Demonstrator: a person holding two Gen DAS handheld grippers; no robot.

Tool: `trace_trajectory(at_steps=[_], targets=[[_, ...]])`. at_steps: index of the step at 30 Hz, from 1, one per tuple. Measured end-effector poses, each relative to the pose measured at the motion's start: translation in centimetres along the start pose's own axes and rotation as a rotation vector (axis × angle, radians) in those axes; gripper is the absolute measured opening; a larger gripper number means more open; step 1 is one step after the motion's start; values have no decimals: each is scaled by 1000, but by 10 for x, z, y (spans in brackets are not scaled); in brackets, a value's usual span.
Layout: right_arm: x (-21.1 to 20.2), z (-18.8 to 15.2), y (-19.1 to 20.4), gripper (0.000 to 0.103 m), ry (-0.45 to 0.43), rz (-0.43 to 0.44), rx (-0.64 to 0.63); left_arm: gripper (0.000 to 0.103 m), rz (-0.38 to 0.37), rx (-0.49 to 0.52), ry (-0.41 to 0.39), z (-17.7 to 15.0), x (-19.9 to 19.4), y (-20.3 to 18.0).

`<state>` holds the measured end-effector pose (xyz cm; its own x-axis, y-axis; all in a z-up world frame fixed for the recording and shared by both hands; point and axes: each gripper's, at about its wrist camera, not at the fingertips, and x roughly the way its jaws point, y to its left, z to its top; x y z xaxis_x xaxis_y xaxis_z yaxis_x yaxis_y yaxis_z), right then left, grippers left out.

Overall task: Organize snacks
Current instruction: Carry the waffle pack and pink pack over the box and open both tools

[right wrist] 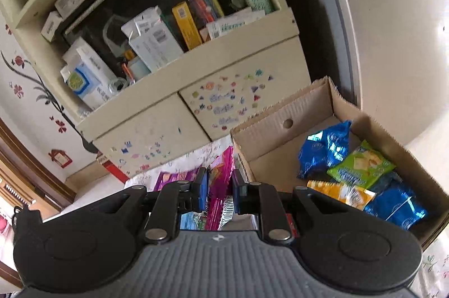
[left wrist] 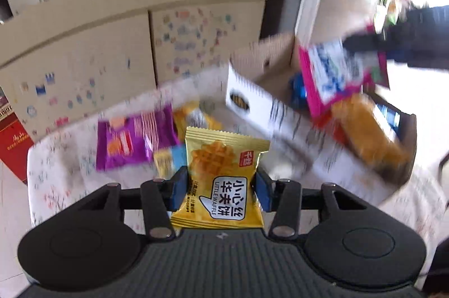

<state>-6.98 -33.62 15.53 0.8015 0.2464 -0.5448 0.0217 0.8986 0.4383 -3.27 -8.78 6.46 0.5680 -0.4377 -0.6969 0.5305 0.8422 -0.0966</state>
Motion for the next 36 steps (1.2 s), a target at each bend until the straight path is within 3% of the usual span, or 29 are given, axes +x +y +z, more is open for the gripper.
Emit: trace_trajectory(at_steps=[7,13,25,34,35,36], targets=[[-19,18,-18,22,-97,-16,46,48,-27,-33,-125,35,-13,-11],[-37,30,-40,22,-177,-43,116,48,-74,-70,-173,54,-8,-27],[-46,35,-60,22,-212,-94,174,48,-126,-48,-168,71,23,-69],[-31,32,-60,22,-190,-209,194,49,-156,-40,-145,79,57,-85],[-28,32,-61,23,-187,-233,205,50,-163,-38,-143,78,62,-87],[-26,31,-62,24,-183,-248,219,58,-165,-41,-141,77,66,-89]])
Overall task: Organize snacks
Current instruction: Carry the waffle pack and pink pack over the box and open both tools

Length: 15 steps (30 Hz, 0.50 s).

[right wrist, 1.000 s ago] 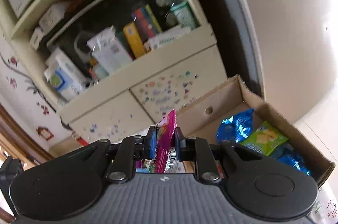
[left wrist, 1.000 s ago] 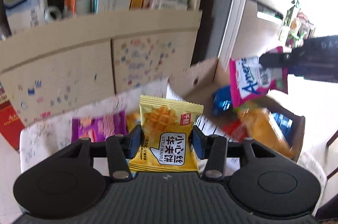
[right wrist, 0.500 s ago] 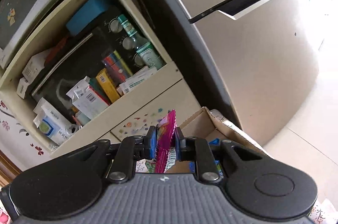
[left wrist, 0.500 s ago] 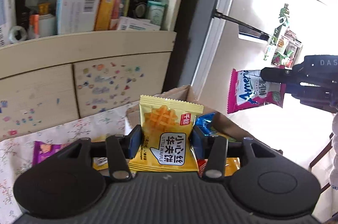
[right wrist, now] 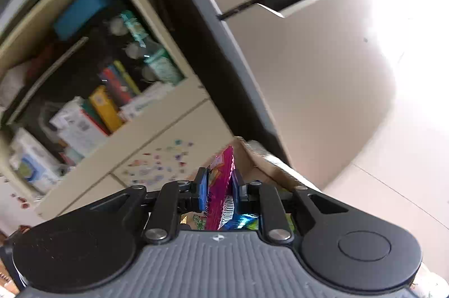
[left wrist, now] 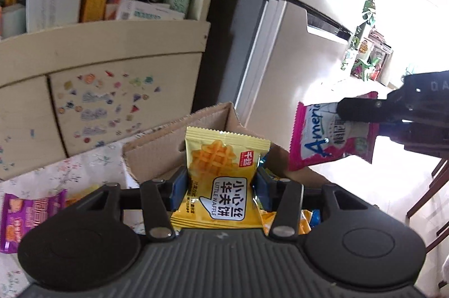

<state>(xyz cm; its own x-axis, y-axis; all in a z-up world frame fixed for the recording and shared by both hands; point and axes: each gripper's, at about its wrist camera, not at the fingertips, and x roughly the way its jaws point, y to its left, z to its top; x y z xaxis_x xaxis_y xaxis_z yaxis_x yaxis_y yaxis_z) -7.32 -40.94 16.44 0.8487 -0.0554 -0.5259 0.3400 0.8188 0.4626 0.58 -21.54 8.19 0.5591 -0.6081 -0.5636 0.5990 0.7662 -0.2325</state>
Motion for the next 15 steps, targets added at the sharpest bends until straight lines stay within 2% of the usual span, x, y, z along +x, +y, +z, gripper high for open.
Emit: trace_trajectory(at_steps=[2,3,5,9,15], targets=[[6,-1,-3,29,17,-6,38,73,11,-21,5,-4,3,1],[7,-1,-5,31,20,-3,56,74,6,-31,2,-5,2,3],[8,0,-7,42,26,8,85,76,-1,-46,2,0,-3,7],[10,-4,-5,43,54,75,99,86,38,-64,-49,15,-29,22],[15,-16,16,45,113,149,14,88,112,-119,-52,24,-61,53]])
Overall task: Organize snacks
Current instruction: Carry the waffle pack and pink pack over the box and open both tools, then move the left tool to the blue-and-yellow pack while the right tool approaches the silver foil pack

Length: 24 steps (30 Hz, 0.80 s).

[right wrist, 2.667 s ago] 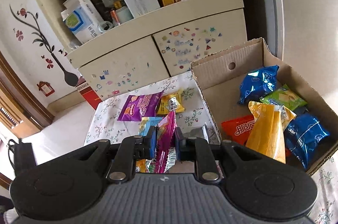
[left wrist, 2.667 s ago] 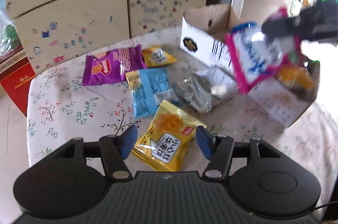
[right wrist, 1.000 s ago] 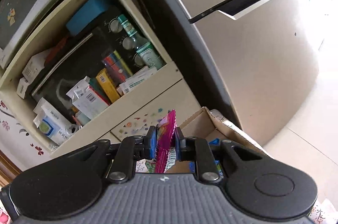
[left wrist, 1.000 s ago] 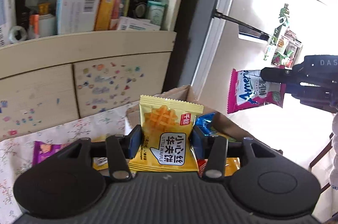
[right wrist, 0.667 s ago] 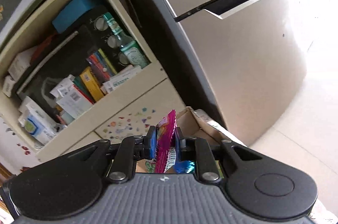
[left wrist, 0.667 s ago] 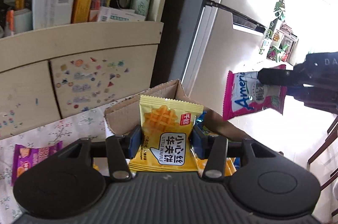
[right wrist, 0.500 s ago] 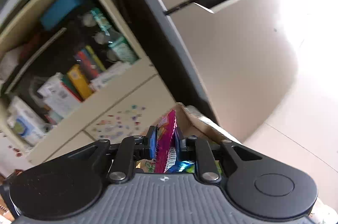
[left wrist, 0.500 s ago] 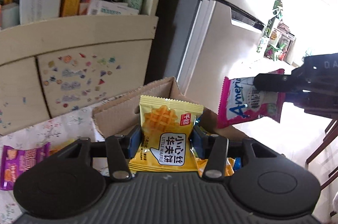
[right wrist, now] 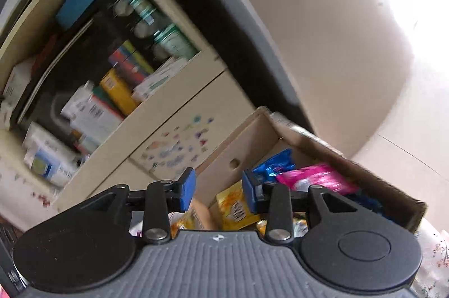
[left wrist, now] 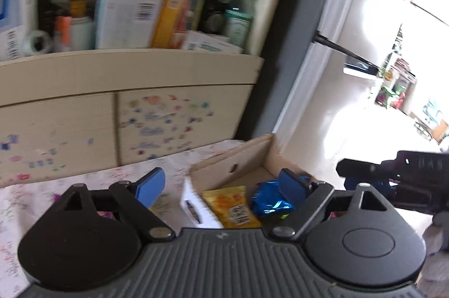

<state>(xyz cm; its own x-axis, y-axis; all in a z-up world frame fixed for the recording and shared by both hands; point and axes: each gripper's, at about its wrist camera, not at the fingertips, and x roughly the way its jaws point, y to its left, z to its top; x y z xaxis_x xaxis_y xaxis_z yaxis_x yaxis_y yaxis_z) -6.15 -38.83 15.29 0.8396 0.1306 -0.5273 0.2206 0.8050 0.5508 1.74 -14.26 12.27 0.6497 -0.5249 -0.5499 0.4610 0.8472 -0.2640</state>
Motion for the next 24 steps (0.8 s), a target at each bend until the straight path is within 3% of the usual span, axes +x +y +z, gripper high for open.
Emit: trace_trajectory(at_steps=[2,11,15,24], targets=[[4,-5,8,50,29,26,-32,89,26,-1,10,0,-4,9],[16,-31,41,55,124,86,-205,90,121,-12,84,-14,-19,52],[23,-48,47,57,178,92,-219,90,169,-3,129,-26,-15,72],[38,-93,64,62,276,53,-316,90,183,-49,231,-53,15,95]])
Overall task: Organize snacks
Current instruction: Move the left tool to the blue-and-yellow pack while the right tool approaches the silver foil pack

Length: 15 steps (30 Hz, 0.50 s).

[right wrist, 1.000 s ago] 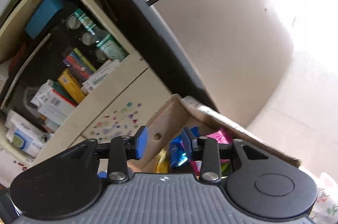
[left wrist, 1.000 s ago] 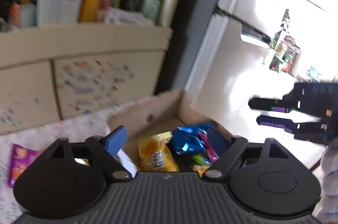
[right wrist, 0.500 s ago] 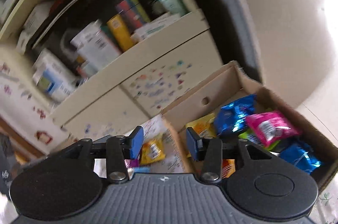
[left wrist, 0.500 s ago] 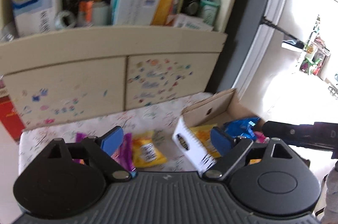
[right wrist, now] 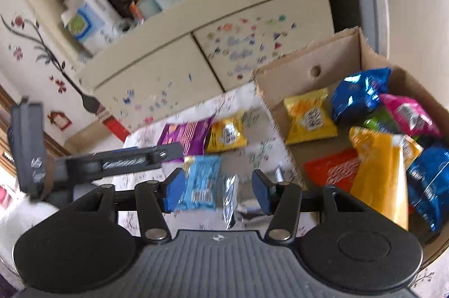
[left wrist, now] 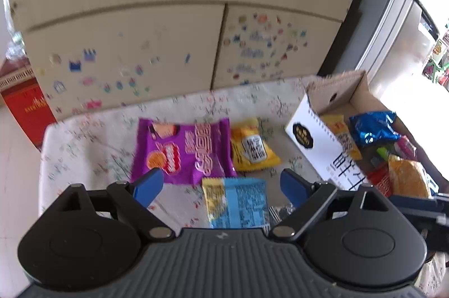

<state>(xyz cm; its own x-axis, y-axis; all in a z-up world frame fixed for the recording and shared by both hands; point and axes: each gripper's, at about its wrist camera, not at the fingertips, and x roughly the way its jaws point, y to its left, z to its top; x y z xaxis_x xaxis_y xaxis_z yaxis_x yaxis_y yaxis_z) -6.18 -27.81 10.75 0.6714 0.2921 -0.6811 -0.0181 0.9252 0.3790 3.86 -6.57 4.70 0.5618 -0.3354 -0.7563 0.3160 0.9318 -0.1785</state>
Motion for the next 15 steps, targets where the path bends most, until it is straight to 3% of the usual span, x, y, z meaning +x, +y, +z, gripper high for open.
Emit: trace_trajectory(at_steps=[13,15], targets=[[28,-26,8,67,34,-112,-20,90,-4,-6,95,-12,45,-5],[33,-28,11,72,34,-136,-32,90,11,6,105,-14,50,-5]])
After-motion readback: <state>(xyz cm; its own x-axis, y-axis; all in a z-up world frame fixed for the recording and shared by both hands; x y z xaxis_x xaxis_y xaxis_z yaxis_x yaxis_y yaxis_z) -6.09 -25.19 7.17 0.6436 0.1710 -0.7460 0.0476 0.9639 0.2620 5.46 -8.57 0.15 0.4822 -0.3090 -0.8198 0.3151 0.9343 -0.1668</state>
